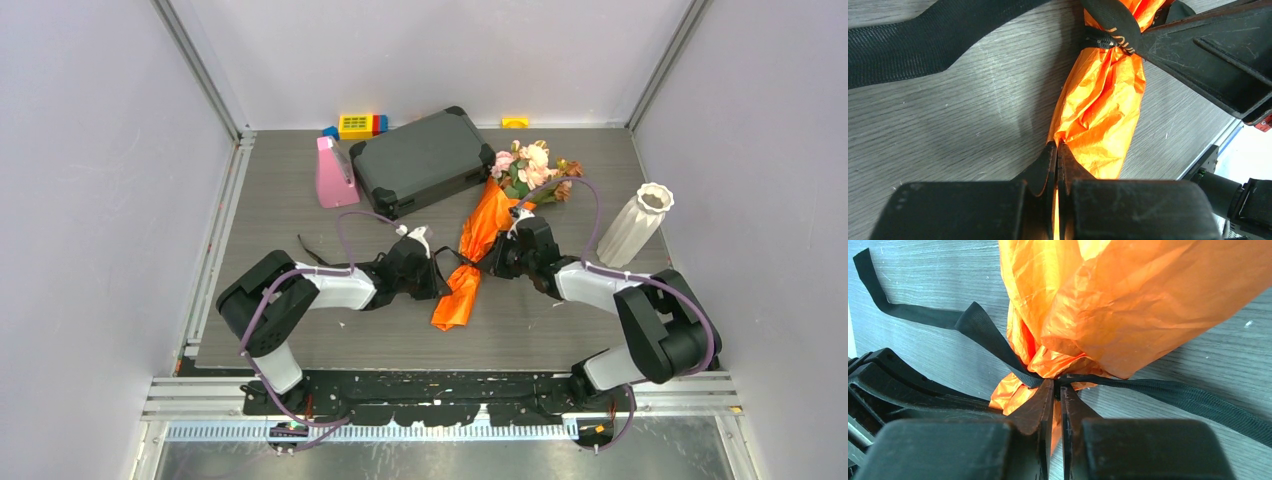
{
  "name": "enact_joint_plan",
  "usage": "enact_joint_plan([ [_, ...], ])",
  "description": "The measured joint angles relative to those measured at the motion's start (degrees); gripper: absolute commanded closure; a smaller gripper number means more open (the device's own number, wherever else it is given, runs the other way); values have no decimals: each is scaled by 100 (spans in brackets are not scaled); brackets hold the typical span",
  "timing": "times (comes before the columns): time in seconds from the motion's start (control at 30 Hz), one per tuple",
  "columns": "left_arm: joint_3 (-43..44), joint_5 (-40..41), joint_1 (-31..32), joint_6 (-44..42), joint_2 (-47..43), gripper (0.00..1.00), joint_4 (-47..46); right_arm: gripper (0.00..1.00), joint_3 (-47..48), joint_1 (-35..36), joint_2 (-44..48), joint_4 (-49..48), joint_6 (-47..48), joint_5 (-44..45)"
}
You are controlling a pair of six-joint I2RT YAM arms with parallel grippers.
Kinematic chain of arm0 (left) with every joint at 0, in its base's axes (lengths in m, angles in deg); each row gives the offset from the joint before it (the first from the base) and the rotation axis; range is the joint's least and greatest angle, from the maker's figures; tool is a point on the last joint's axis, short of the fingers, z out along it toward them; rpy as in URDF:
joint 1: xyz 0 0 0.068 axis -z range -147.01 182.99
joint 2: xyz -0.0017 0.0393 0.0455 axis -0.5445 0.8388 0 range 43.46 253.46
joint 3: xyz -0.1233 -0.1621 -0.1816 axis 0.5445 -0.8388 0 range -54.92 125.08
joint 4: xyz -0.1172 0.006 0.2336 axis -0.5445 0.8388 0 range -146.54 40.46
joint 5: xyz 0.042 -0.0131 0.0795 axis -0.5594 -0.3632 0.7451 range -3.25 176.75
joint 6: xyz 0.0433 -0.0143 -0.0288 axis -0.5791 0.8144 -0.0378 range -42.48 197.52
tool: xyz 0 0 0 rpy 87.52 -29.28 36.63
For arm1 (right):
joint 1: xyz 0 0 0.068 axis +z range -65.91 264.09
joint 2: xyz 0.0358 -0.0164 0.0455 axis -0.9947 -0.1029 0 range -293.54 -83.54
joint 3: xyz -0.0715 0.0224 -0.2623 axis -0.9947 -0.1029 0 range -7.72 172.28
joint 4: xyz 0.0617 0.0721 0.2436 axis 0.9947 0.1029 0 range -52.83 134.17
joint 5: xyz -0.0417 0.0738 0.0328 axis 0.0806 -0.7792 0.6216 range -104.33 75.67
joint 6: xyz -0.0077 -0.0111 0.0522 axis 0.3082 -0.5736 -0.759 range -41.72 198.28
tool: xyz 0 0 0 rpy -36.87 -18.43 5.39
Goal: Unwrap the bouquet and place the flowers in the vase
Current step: Untie the ribbon from the wrapping paper.
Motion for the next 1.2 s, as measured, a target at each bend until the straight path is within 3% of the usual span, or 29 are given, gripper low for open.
enact_joint_plan([
  [0.13,0,-48,-66,2,0,100,-9,99,0,9,87,66,-33,133],
  [0.43,-173,-238,-254,50,0,100,-402,100,-74,111,793,588,-192,992],
  [1.0,-389,-426,-319,151,-151,100,-833,100,-389,186,1478,920,-706,1600],
  [1.1,-400,-431,-323,162,-181,100,-870,98,-378,188,1504,1045,-741,1676],
  [1.2,-407,-439,-323,173,-181,100,-872,90,-365,190,1506,1121,-791,1696],
])
